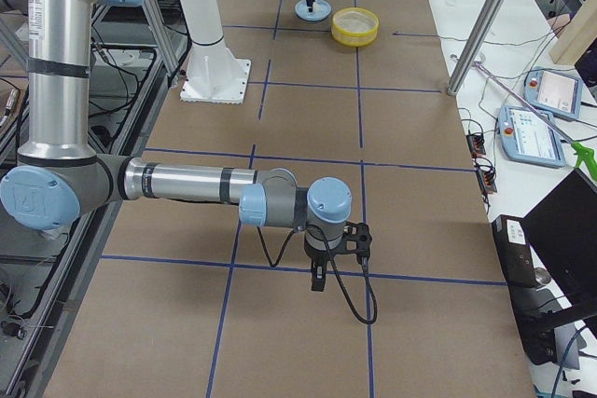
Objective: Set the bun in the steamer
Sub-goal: 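Close the left gripper on the white bun and lift it, then carry the bun with the left gripper over the yellow steamer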
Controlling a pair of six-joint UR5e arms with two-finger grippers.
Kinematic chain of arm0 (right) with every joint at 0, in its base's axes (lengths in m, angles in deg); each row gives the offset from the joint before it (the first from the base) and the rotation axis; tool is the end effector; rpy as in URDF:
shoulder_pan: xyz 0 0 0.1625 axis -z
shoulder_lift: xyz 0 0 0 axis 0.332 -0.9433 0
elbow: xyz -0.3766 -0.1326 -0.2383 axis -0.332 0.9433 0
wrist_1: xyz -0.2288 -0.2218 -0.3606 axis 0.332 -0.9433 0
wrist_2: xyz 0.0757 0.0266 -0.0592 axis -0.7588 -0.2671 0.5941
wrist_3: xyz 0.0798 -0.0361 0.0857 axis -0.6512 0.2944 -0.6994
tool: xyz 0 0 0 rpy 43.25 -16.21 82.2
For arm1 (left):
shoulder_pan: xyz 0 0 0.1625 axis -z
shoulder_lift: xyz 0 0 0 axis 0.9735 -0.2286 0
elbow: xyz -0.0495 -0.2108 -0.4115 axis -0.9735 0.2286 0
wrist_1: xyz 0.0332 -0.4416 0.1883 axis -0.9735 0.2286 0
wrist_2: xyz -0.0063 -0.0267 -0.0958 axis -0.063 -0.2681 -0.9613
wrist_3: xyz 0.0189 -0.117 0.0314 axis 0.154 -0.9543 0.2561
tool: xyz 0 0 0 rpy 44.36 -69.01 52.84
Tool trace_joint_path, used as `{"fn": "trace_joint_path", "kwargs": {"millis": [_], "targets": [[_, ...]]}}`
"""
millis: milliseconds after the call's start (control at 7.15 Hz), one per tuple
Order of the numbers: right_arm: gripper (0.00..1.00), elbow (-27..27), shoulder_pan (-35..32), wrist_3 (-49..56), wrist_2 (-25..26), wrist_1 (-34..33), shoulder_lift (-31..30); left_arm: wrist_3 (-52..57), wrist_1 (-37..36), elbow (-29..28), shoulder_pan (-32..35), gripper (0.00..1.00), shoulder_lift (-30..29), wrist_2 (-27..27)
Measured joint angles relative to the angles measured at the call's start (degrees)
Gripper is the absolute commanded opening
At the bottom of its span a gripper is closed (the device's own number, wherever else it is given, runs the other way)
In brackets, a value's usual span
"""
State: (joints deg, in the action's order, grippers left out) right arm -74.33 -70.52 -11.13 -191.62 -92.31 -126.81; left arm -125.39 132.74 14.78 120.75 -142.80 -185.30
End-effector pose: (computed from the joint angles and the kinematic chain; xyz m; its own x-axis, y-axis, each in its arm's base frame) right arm 0.0518 -0.5116 0.7291 0.7522 0.0190 0.6587 -0.0029 0.9997 -0.0255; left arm 0.3282 -0.4246 0.6373 0.7104 0.2004 -0.6747 -0.1164 0.9789 0.1681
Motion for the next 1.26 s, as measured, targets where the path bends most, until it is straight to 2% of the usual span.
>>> {"fn": "trace_joint_path", "kwargs": {"millis": [419, 839, 1258], "targets": [[1.00, 0.0, 0.0, 0.0, 0.0, 0.0, 0.0, -0.1, 0.0, 0.4, 0.1, 0.31, -0.1, 0.0], [1.00, 0.0, 0.0, 0.0, 0.0, 0.0, 0.0, -1.0, -0.2, 5.4, 1.5, 0.31, -0.4, -0.6], [1.00, 0.0, 0.0, 0.0, 0.0, 0.0, 0.0, -1.2, -1.5, 6.7, 9.8, 0.31, -6.8, -1.0]]}}
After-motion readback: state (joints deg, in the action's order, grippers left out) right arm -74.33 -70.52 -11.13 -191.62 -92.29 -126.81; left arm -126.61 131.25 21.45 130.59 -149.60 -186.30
